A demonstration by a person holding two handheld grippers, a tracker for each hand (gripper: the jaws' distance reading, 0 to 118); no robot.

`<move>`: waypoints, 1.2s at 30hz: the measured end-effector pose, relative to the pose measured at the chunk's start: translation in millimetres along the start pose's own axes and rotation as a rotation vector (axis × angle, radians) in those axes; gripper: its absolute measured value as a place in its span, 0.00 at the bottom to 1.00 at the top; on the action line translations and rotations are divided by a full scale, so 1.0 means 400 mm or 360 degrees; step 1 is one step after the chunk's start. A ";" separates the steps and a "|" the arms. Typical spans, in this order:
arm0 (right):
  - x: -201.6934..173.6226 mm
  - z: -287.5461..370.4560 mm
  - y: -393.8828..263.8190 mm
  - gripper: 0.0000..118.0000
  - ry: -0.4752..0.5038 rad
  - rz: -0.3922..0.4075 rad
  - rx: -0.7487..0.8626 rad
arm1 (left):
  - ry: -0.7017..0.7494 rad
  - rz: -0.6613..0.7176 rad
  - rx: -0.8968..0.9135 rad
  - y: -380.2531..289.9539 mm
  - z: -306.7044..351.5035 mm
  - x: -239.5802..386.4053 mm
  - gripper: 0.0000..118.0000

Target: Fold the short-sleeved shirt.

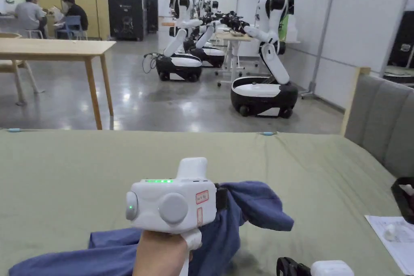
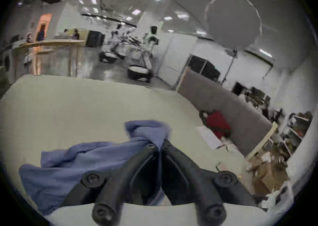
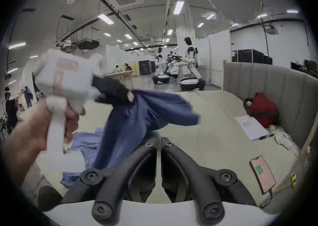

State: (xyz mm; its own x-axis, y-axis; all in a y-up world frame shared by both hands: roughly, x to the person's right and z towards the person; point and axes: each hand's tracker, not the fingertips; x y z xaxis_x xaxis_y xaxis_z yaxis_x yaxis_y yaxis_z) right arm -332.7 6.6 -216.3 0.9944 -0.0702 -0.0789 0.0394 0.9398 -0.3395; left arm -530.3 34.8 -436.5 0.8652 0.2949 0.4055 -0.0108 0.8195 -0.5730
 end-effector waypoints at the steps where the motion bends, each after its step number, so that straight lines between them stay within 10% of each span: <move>1: 0.022 0.004 -0.005 0.05 -0.0019 -0.0010 -0.0004 | 0.0039 -0.0050 -0.0096 -0.036 -0.059 0.017 0.00; 9: 0.124 0.022 -0.023 0.05 -0.0149 -0.0029 -0.0031 | 0.0151 -0.0101 -0.0426 -0.278 -0.242 0.118 0.04; 10: 0.128 0.022 -0.022 0.05 -0.0152 -0.0022 -0.0036 | 0.0147 -0.0100 -0.0395 -0.285 -0.229 0.124 0.17; 13: 0.126 0.023 -0.014 0.05 -0.0150 -0.0020 -0.0045 | 0.0153 -0.0111 -0.0250 -0.257 -0.167 0.101 1.00; 24: 0.008 -0.027 0.020 0.05 -0.0062 0.0042 -0.0003 | 0.0743 -0.0290 0.0326 -0.281 0.480 -0.173 0.99; 26: -0.017 -0.040 0.021 0.05 -0.0052 0.0060 -0.0017 | 0.0898 -0.0206 0.0271 -0.319 0.545 -0.262 0.71; 28: -0.040 -0.048 0.023 0.05 -0.0043 0.0062 -0.0032 | 0.0854 -0.0122 0.0182 -0.333 0.622 -0.302 0.00; 36: -0.100 -0.070 0.018 0.05 0.0007 0.0088 -0.0067 | 0.0933 0.0008 0.0024 -0.373 0.611 -0.386 0.00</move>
State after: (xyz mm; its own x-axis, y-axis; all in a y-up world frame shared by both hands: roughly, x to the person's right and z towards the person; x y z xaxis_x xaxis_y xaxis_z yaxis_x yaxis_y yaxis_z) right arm -374.8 6.7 -242.0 0.9945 -0.0199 -0.1026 -0.0200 0.9275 -0.3733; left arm -784.8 -12.8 -239.8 0.9980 -0.0185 -0.0612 -0.0191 0.8271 -0.5617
